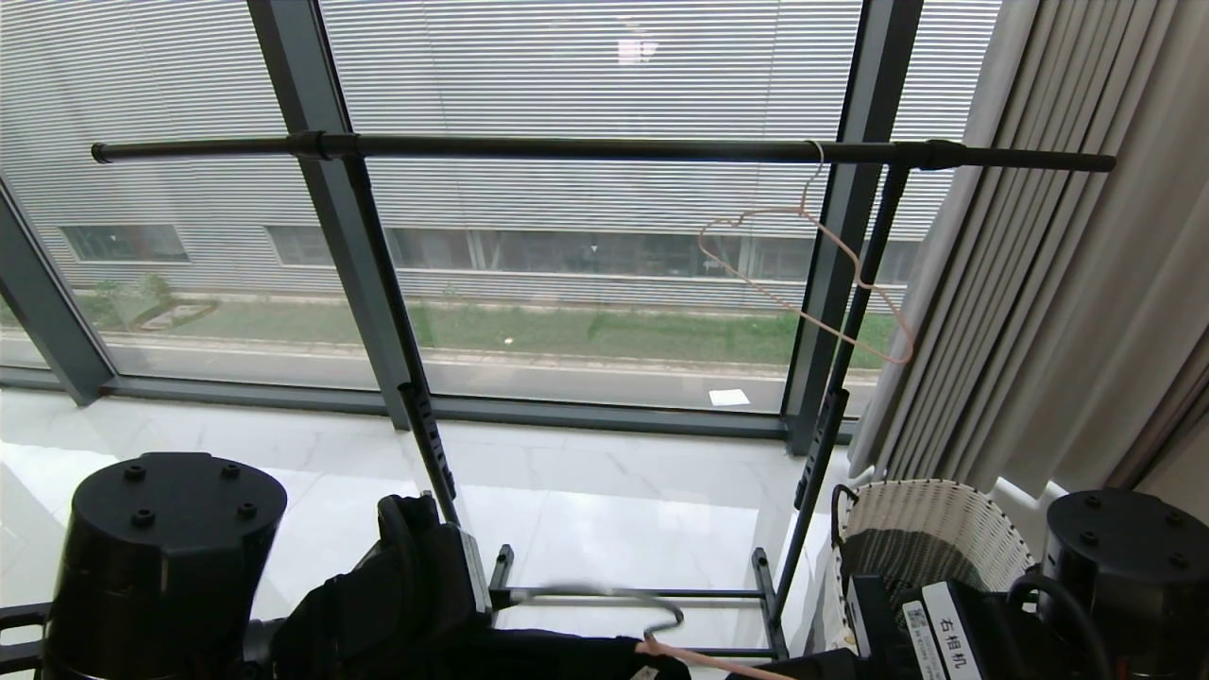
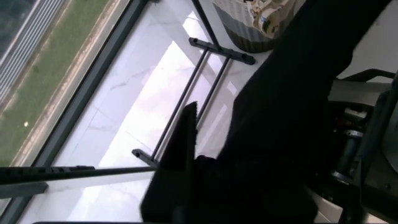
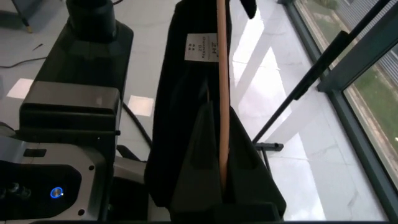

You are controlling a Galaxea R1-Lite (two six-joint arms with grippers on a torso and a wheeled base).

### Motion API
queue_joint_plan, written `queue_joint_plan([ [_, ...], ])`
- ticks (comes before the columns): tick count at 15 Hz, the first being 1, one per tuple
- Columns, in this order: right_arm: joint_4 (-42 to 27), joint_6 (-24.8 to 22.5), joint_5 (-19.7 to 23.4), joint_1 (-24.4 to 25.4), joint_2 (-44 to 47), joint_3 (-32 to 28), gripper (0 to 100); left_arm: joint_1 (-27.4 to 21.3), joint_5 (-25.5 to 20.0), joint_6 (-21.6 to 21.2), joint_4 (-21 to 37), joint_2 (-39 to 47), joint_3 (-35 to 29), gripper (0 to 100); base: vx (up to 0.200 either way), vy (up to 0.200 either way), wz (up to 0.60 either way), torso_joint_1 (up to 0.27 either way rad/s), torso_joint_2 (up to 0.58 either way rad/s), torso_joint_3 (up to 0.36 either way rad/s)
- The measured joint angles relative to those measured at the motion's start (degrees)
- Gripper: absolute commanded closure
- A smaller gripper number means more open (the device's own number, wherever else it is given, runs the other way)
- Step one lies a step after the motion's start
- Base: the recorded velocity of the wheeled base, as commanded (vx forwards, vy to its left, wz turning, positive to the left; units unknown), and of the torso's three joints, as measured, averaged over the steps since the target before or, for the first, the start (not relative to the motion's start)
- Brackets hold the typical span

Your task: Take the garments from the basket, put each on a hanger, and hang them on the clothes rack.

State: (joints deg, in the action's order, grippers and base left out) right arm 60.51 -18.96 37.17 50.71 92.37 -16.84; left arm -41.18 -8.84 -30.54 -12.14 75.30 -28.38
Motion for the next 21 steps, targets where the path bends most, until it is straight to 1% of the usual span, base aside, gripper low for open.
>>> queue_joint_plan([
  [3,-0.02,0.07,-0.04,0.05,0.00,0.02,100,-0.30,-0.16,0.09,-0.17,-0.15,0.33,100,0.000,0.000,0.00,0.000,0.00,0.000],
  [4,0.00,0.07,-0.09,0.05,0.02,0.09,0,-0.49,-0.09,0.13,-0.41,-0.22,0.33,100,0.000,0.000,0.00,0.000,0.00,0.000],
  [10,-0.02,0.13,-2.22,-0.24,-0.11,0.44,0,-0.27,0.57,0.29,-0.57,-0.37,0.38,100,0.000,0.000,0.00,0.000,0.00,0.000],
  [13,-0.06,0.07,-3.86,-3.54,-0.04,0.20,0,1.90,5.36,0.18,-0.48,-1.05,1.76,100,0.000,0.000,0.00,0.000,0.00,0.000],
  [15,-0.06,0.02,-3.95,-5.53,0.07,-0.44,0,4.06,7.07,0.18,-0.52,-1.51,2.76,100,0.000,0.000,0.00,0.000,0.00,0.000],
  [17,-0.11,-0.33,-3.95,-5.64,0.49,-0.57,0,8.24,8.62,0.66,-0.44,-1.51,2.69,100,0.000,0.000,0.00,0.000,0.00,0.000],
  [19,-0.16,-0.69,-4.02,-5.07,1.93,-0.99,0,12.19,9.35,3.58,-0.59,-1.24,-0.52,100,0.000,0.000,0.00,0.000,0.00,0.000],
  [21,-0.16,-0.20,-4.11,-4.52,4.18,-2.45,0,14.01,9.85,6.02,-0.61,-1.27,-3.15,100,0.000,0.000,0.00,0.000,0.00,0.000],
])
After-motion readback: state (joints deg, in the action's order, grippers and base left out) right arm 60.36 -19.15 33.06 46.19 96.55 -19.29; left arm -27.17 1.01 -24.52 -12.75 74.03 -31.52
